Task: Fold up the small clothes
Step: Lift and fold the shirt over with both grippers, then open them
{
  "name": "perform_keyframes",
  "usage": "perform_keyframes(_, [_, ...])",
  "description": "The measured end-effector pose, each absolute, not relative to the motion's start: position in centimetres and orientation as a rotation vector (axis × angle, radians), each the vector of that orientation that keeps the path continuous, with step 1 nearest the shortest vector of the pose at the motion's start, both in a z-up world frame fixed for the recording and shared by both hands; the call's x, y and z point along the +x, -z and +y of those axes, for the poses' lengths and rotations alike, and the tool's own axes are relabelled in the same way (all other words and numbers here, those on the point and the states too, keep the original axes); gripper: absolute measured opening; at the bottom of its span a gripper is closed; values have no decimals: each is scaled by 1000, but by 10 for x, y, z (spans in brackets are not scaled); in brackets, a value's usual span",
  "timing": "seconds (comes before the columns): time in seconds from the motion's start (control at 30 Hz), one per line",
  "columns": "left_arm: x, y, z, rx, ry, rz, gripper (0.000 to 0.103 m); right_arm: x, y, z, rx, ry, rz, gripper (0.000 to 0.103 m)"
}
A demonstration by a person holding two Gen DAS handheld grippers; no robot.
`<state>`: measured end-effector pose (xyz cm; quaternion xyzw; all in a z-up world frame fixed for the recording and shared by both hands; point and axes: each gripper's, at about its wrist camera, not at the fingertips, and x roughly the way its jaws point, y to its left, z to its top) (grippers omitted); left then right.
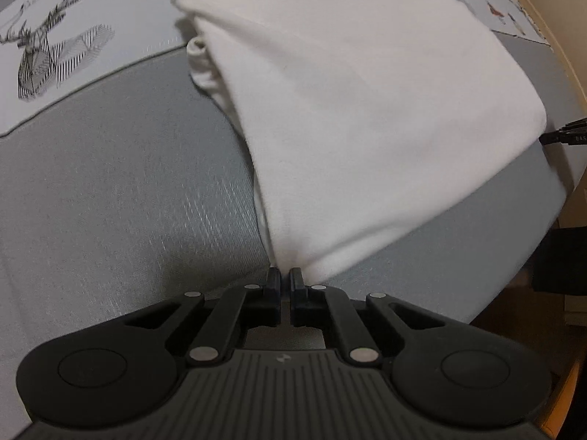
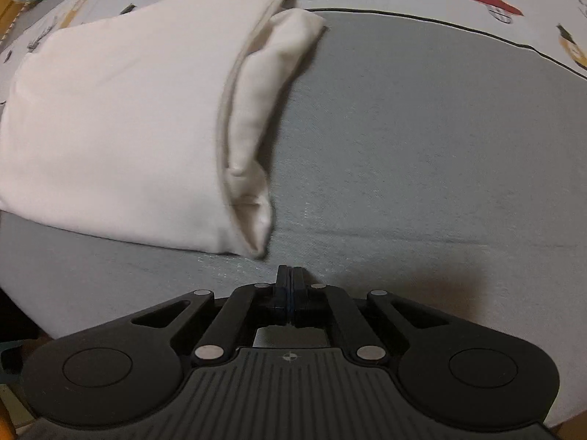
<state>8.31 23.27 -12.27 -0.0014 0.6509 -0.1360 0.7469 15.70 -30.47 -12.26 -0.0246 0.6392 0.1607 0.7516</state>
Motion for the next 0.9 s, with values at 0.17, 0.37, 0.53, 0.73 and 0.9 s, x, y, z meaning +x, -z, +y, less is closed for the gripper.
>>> perform_keyframes(0.17, [87,91,237,35,251,1276,18,157,80,-313,25,-371,1205,4])
perform_keyframes(0.37, [94,106,203,54,369,1277,18,159,69,-277,25,-572,1069,4])
perform_keyframes(0.53, [95,133,195,192,357,1402,17,168,112,-251,-168,-536,1267,3])
perform_keyframes(0.73, [129,84,218,13,263,1142,18,183,70,-247,-83,-534,1103,9])
perform_keyframes(0.9, [178,93,212,-2,168,1089,18,212,74,-237,-31,-423,1008,17])
